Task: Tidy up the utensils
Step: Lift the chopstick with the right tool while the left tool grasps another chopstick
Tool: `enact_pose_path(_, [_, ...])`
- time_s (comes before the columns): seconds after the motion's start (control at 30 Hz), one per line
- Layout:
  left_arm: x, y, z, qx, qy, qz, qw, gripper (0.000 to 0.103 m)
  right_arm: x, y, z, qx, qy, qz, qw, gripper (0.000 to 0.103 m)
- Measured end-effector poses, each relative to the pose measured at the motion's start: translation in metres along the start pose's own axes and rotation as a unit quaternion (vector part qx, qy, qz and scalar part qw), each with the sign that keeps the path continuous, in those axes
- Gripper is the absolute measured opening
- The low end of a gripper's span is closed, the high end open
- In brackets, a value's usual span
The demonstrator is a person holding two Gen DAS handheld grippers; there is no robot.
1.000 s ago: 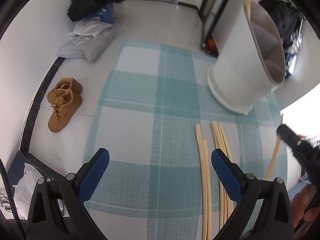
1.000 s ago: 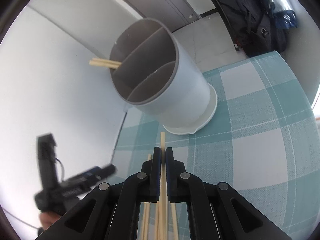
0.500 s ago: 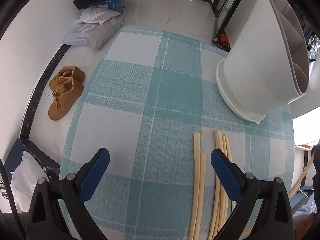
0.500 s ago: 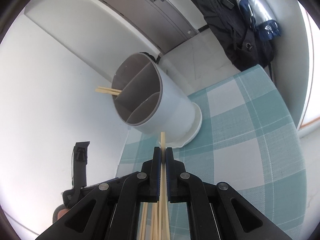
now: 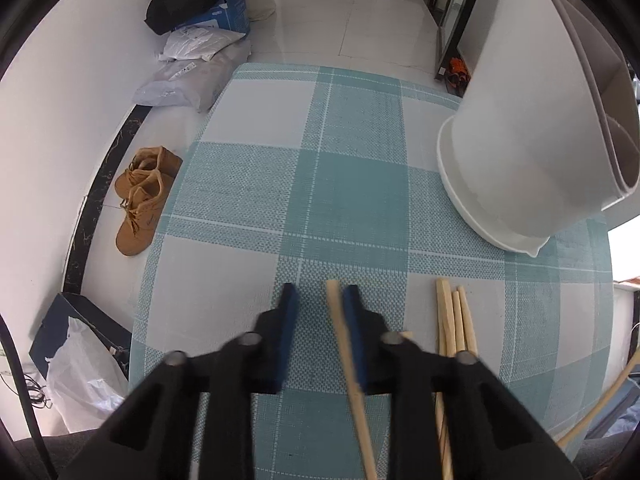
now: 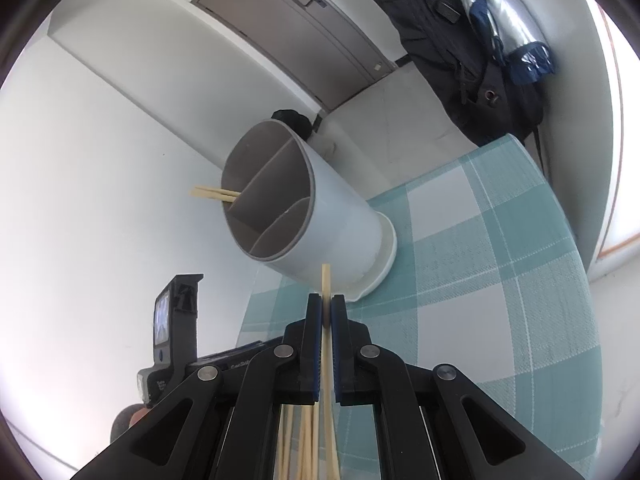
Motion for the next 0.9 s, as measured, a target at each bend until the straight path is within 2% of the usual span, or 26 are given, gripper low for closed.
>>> enact_pose_path(0.1, [-0.001, 0.003, -0.001, 0.000, -0.009, 0.002, 1.0000, 0.005, 0.000, 0.000, -0.005, -0.001, -0.010, 0.002, 1.000, 0.004])
enact_pose_path(0.33, [-0.001, 0.000, -0.007, 0.018, -0.040, 0.005, 0.9990, 0.003, 0.001, -0.002, -0.015, 0.001, -0.032, 0.006, 0.999, 0.004])
enact_pose_path(0.4, [-0.003, -0.005, -0.013, 0.035, -0.058, 0.014, 0.9976, 0.003, 0.002, -0.005, -0.019, 0.000, -0.044, 0.010, 0.999, 0.004])
enact_pose_path(0.57, [-0.005, -0.034, -0.017, 0.070, -0.070, 0.070, 0.9926, 0.003, 0.005, -0.008, -0.034, 0.015, -0.084, 0.015, 0.996, 0.004])
enact_pose_path(0.67, [-0.003, -0.052, -0.013, 0.081, -0.058, 0.103, 0.9897, 0.003, 0.009, -0.010, -0.046, 0.025, -0.112, 0.021, 0.993, 0.004])
enact_pose_path(0.9, [0.003, -0.093, -0.010, 0.136, -0.041, 0.148, 0.9788, 0.003, 0.014, -0.012, -0.077, 0.043, -0.170, 0.038, 0.984, 0.004])
Point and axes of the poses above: each gripper's, at about its wrist camera, not at the fingertips, and y roughly the way its jaws point, z to its right, x to its underside, the point moved 1 cm from there along y, roughly the way its jaws point, and after that the axes turned 4 degrees about -y, right-handed, at the moved point
